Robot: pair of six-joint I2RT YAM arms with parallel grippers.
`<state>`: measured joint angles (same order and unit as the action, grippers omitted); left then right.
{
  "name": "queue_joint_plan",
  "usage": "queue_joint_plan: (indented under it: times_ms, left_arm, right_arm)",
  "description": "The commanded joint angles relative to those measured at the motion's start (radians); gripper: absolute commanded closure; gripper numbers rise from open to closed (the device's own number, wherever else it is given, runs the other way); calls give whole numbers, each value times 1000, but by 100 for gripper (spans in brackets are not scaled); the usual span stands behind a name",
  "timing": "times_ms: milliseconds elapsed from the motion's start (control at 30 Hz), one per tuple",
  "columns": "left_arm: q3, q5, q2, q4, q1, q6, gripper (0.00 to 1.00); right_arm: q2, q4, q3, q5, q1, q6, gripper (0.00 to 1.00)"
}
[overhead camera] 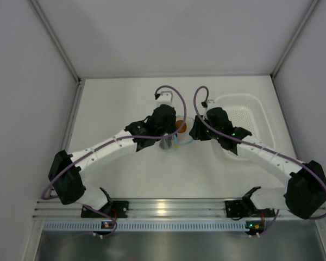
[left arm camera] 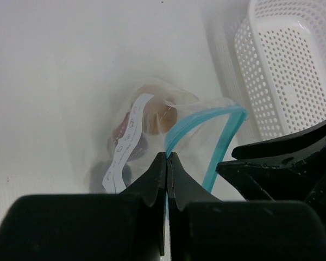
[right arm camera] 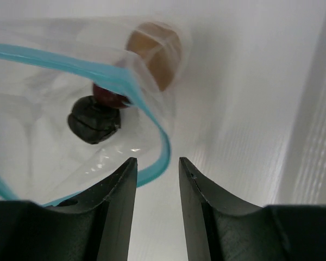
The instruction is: Open the zip-top bag and remove the fake food
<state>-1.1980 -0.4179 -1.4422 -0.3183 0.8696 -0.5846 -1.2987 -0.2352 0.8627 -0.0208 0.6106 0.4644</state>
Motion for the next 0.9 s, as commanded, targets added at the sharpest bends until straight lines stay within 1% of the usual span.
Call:
queue_joint_plan:
  times_ms: [0,200,333,533,633,667,767,867]
  left_arm:
    - [-69,-22,-50,15,32,-35,100]
    - [-107,5,-127,18,39,-136,100]
    - [-123,-8,-141,18,40,-187,100]
    - [-124,-33,-159,18,39,-219,100]
    - [-107,-32,-158,18,39,-233,100]
    - [-92,-25,-152,40,39,-241,100]
    - [-34,-12,-127,86,39,-250,100]
    - [6,-6,-113,105,35,-265,100]
  right_arm:
    - [93,20,78,44,28,20,62]
    - [139,17,79,-4,81,31,62]
    - [98,30,78,-51,81,33,65]
    - [-7,129,84,-91,81,30,67]
    - [-83,175,113,-113,81,37,68]
    - [-123,181,120,-132,81,46,68]
    - [-183,223,133,-163,83,97,68]
    - [-234,226,159,-212,86,201,68]
